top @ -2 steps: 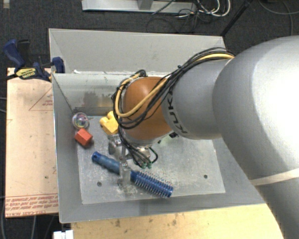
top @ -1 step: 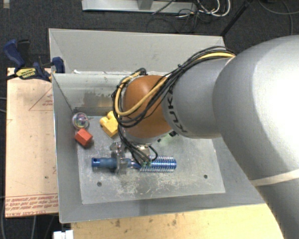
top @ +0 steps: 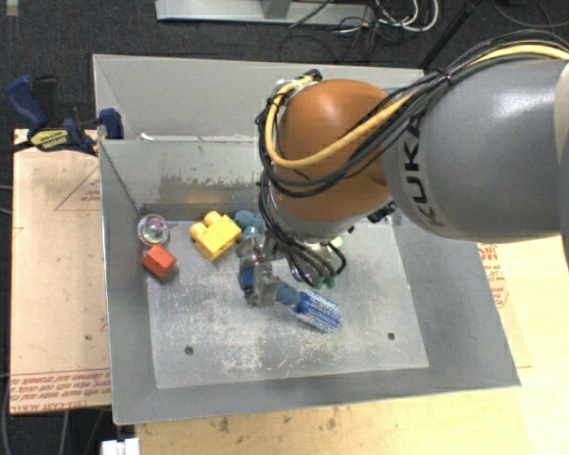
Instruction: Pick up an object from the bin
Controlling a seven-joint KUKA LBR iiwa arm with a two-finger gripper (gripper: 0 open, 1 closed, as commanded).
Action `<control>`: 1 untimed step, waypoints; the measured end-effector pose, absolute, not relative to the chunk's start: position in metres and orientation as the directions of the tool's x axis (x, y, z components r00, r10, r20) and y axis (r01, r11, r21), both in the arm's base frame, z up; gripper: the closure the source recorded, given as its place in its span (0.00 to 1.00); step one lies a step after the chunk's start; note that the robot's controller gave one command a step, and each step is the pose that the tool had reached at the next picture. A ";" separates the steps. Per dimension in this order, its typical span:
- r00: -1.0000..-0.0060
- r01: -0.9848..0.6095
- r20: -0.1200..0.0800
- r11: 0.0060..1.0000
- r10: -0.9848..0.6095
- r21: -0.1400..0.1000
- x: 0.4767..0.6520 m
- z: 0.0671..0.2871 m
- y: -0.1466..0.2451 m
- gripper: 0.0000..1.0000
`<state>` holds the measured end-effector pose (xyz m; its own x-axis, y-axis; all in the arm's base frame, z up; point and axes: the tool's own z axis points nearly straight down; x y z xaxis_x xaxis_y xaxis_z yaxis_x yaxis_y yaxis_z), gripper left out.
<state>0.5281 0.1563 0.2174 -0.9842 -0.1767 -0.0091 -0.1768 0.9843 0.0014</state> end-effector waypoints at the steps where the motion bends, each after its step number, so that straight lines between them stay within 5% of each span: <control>1: -0.806 -0.591 0.003 0.806 -0.591 0.000 0.495 0.197 0.063 1.00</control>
Offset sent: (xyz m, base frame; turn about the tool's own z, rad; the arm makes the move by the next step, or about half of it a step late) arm -0.0332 -0.0910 -0.0187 -0.4613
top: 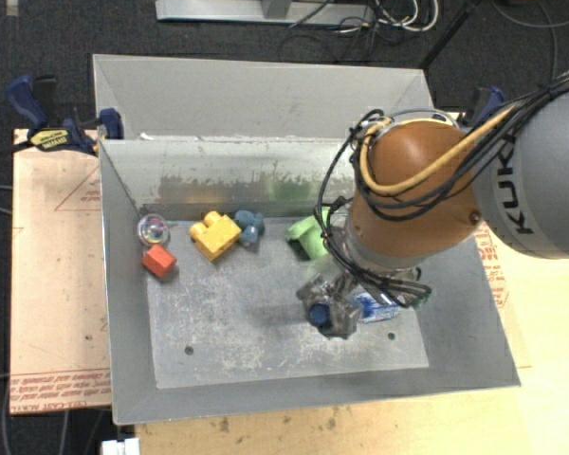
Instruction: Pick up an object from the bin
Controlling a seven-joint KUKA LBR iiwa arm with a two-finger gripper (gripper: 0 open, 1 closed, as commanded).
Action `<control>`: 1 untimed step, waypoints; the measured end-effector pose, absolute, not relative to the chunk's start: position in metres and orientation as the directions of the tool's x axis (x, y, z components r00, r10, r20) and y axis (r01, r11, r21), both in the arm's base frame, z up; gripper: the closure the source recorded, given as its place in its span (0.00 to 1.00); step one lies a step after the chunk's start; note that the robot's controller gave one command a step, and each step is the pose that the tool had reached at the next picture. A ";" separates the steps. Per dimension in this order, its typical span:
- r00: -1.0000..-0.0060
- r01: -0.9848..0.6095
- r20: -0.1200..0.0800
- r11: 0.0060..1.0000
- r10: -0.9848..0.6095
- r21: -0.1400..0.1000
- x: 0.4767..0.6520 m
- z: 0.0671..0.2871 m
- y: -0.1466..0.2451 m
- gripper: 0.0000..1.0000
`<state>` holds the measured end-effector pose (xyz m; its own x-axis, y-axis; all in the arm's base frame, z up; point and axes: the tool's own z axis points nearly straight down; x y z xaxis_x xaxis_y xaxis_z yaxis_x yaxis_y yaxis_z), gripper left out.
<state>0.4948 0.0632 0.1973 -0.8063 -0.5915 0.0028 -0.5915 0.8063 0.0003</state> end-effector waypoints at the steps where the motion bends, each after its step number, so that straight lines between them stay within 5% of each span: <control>1: -0.901 -0.433 0.003 0.901 -0.433 0.002 0.493 0.156 0.052 1.00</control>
Offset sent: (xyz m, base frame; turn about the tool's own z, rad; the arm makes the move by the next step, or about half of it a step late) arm -0.0007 -0.0110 -0.0395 0.1844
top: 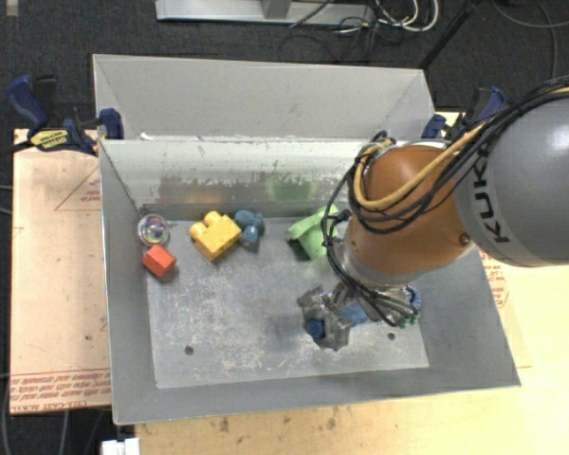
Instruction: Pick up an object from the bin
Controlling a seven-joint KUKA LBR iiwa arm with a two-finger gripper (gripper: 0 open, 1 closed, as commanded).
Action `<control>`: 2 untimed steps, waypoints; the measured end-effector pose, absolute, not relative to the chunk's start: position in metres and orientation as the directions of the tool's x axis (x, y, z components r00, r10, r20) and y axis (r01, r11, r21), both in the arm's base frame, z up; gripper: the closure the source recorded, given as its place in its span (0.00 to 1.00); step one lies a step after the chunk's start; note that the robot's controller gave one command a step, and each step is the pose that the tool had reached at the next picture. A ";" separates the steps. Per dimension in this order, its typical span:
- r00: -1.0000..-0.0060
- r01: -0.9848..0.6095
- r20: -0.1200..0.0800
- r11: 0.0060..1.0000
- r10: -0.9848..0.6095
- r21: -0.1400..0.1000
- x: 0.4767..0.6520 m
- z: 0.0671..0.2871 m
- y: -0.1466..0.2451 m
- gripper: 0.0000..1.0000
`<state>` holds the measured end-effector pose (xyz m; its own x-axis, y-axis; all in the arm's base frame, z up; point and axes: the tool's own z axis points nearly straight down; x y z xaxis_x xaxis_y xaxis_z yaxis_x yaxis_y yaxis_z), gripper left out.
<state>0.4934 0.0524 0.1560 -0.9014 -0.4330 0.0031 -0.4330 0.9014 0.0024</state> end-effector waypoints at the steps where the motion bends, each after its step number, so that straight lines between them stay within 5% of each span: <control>1: -0.910 -0.414 -0.002 0.910 -0.414 0.001 0.486 0.176 0.056 1.00; 2: -0.798 -0.602 -0.013 0.798 -0.602 -0.007 0.497 0.475 0.067 1.00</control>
Offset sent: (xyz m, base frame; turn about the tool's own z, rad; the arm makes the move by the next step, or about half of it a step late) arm -0.0080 0.0025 0.0197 0.0218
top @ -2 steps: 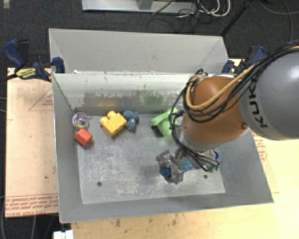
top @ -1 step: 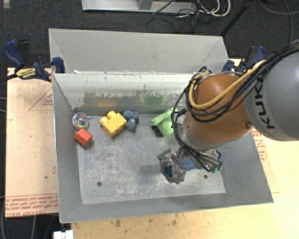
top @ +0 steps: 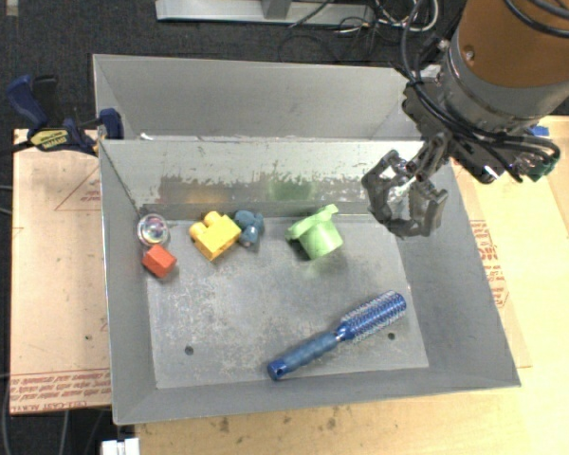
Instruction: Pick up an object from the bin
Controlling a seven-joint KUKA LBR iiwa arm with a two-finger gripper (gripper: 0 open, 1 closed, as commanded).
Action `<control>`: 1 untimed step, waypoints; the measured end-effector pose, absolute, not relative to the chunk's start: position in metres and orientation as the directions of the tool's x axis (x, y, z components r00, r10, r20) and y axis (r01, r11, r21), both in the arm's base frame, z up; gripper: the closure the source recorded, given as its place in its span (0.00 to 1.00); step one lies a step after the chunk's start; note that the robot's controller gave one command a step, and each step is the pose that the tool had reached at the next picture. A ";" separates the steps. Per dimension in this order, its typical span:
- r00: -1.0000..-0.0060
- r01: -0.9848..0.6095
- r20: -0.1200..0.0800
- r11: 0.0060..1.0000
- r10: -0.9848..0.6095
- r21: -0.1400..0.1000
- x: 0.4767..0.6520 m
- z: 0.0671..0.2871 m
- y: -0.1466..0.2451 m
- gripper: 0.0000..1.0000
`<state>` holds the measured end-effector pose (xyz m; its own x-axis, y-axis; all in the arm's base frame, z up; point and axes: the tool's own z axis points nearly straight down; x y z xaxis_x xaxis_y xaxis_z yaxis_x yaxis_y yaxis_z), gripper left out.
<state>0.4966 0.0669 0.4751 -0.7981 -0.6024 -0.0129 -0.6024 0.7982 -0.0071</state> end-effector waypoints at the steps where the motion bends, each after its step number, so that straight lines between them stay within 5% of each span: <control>1: -0.944 -0.330 -0.003 0.944 -0.330 0.000 0.491 0.470 0.051 1.00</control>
Offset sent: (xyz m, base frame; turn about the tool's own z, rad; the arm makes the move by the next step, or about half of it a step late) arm -0.0069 -0.0159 -0.0051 0.3097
